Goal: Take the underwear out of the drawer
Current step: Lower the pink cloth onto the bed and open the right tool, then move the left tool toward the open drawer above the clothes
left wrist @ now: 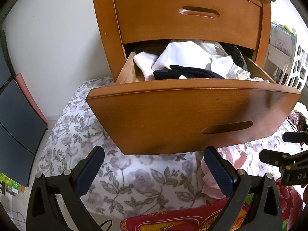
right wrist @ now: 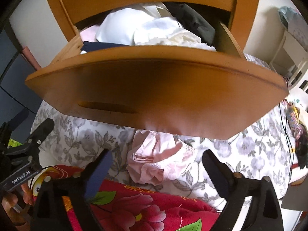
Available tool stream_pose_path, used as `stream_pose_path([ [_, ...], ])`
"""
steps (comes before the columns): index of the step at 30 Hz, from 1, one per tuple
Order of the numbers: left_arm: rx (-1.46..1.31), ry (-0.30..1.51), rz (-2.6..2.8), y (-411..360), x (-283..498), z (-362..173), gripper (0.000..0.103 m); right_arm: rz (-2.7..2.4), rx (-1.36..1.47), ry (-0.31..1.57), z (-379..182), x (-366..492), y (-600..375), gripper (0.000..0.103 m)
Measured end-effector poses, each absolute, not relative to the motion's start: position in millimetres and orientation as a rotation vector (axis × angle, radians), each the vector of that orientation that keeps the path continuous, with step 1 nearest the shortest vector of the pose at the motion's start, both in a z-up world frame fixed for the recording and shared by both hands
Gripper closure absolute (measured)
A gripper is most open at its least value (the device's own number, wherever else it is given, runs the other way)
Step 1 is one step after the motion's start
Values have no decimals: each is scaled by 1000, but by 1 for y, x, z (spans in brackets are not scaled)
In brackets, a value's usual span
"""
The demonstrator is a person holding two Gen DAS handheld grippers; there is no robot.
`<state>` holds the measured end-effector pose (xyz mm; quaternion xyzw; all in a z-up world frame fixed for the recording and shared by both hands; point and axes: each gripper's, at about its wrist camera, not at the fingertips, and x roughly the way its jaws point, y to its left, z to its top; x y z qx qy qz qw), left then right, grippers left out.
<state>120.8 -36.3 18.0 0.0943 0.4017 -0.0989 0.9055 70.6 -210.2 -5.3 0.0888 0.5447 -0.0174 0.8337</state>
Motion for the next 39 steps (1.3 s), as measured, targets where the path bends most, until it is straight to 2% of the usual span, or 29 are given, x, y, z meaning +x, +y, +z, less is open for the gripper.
stream_pose_path([
  [22, 156, 836, -220, -33, 121, 22, 0, 8, 234, 976, 28, 40, -205, 0],
  [39, 60, 773, -234, -12, 105, 69, 0, -67, 257, 901, 28, 26, -204, 0],
])
